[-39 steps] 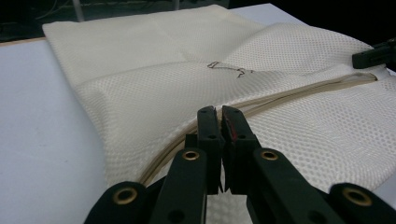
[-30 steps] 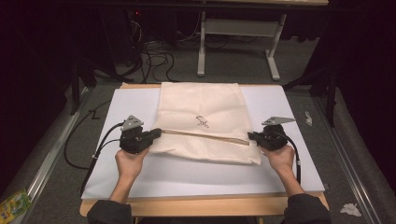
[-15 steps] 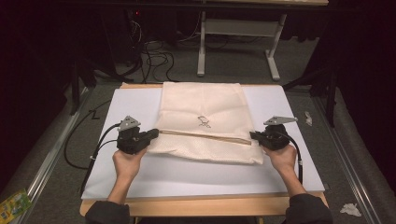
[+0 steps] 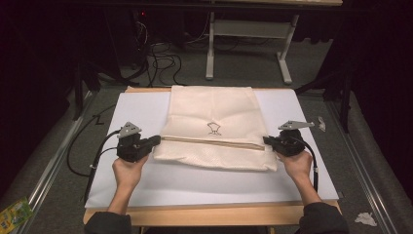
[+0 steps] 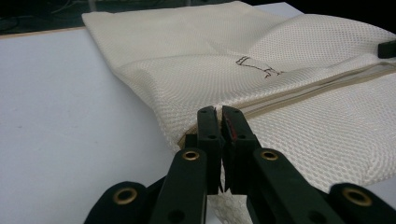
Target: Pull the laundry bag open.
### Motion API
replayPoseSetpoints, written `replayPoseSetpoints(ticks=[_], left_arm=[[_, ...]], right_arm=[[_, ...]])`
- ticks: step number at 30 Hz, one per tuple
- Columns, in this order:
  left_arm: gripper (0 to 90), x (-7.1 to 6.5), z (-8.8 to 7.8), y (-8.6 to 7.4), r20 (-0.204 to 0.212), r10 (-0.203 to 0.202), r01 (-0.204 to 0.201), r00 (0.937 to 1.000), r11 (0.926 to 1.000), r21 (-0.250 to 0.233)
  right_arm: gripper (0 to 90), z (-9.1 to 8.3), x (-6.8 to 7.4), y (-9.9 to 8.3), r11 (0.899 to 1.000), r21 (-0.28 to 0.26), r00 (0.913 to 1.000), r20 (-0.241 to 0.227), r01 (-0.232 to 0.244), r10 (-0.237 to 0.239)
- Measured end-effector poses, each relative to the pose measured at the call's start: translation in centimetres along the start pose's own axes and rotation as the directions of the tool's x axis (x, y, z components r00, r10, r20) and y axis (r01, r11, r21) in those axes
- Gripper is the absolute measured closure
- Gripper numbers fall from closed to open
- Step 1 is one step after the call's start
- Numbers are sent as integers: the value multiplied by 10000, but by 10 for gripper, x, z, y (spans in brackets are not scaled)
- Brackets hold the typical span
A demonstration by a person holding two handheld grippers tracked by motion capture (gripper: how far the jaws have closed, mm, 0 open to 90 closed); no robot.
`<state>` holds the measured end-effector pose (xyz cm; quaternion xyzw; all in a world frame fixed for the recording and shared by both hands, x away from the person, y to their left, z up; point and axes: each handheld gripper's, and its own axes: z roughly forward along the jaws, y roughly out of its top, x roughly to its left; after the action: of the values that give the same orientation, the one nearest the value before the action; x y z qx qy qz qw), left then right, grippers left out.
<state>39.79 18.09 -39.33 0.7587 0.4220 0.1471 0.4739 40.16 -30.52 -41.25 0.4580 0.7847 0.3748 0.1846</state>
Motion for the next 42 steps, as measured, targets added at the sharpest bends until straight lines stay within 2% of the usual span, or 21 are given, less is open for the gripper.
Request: replayPoseSetpoints(ticks=[4, 20, 25, 42], left_arm=[[875, 3, -3, -2, -11, -69, 69, 10000, 9999, -81], [875, 2, -2, -10, -65, 5, -3, 10000, 9997, 234], [874, 2, -1, -13, 110, -91, 88, 9999, 9996, 270], [870, -4, 3, -23, 465, -23, 10, 9989, 9996, 292]], right_arm=[[888, -2, -1, -1, 10000, -41, 10000, 62, -64, 64], [891, -7, -4, -3, 9999, -109, 9997, 224, -90, 93], [890, -7, -4, -4, 10000, -86, 9996, 269, -40, 42], [886, -11, -5, -14, 9990, -150, 9991, 50, -425, 426]])
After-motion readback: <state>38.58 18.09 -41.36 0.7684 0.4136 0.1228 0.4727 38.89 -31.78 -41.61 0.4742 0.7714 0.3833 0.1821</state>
